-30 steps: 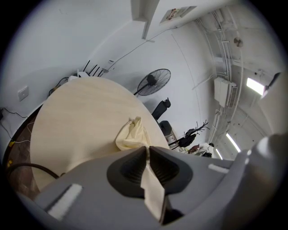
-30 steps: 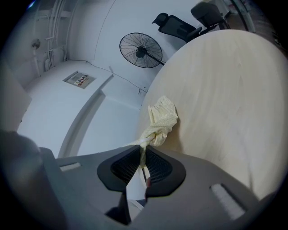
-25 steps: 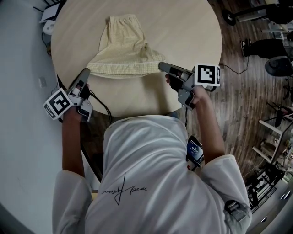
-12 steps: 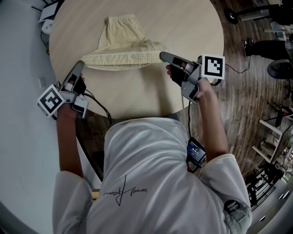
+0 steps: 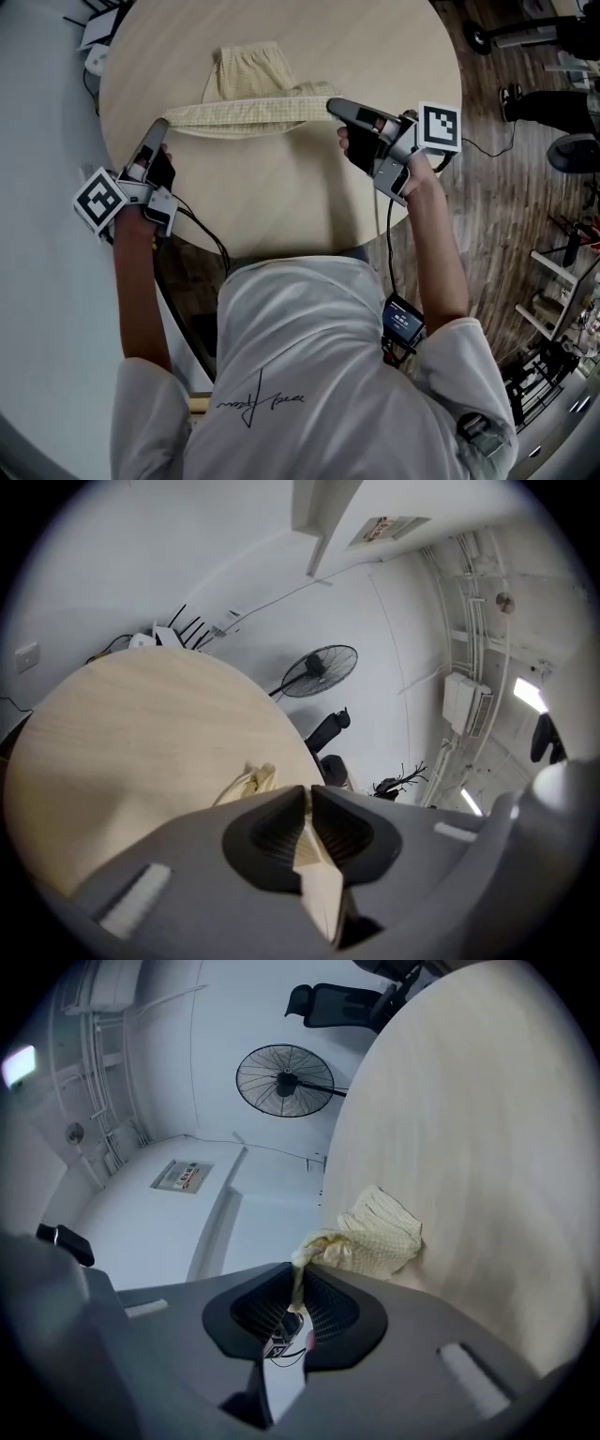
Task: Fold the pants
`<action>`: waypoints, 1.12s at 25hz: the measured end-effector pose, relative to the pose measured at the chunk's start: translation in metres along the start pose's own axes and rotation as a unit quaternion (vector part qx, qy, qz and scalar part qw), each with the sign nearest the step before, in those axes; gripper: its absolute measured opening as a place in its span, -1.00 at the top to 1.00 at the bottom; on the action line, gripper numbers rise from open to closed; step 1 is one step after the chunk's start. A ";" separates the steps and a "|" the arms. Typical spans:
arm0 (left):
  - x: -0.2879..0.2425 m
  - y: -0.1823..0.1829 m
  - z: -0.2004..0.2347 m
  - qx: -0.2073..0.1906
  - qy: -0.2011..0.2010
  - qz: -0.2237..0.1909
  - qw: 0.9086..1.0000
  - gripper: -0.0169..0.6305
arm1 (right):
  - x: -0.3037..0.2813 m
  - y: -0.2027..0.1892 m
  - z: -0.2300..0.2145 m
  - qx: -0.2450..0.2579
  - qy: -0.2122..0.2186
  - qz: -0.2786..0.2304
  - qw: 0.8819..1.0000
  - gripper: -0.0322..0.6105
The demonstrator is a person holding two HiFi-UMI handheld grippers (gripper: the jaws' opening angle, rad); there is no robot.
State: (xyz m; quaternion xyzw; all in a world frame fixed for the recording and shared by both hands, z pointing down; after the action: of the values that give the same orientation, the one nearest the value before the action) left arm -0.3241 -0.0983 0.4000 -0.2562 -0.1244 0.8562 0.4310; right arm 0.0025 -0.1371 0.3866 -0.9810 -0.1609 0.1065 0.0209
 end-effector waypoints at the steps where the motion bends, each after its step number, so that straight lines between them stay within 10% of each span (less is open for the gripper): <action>1: -0.005 0.002 0.002 0.002 0.002 -0.001 1.000 0.71 | -0.002 0.005 -0.002 -0.006 0.003 -0.002 1.000 0.79; 11: -0.090 0.036 0.051 0.075 0.015 -0.010 0.997 0.71 | -0.048 0.081 -0.056 -0.094 0.023 -0.031 0.995 0.79; 28: -0.096 0.023 0.066 0.214 0.018 -0.050 0.975 0.70 | -0.059 0.076 -0.084 -0.186 0.018 -0.075 0.980 0.79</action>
State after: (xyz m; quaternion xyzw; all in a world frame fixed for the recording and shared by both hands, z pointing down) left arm -0.3280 -0.1881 0.4770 -0.1670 0.0569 0.8356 0.5202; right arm -0.0106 -0.2290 0.4749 -0.9547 -0.2502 0.0555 -0.1512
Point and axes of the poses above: the fingertips, and each gripper's own axes: x backward along the fingers, z to its left, y out of its top, the point moved 3 cm from there along x, backward along the fingers, and after that the axes turned 1 degree about y, right-handed, at the moved point
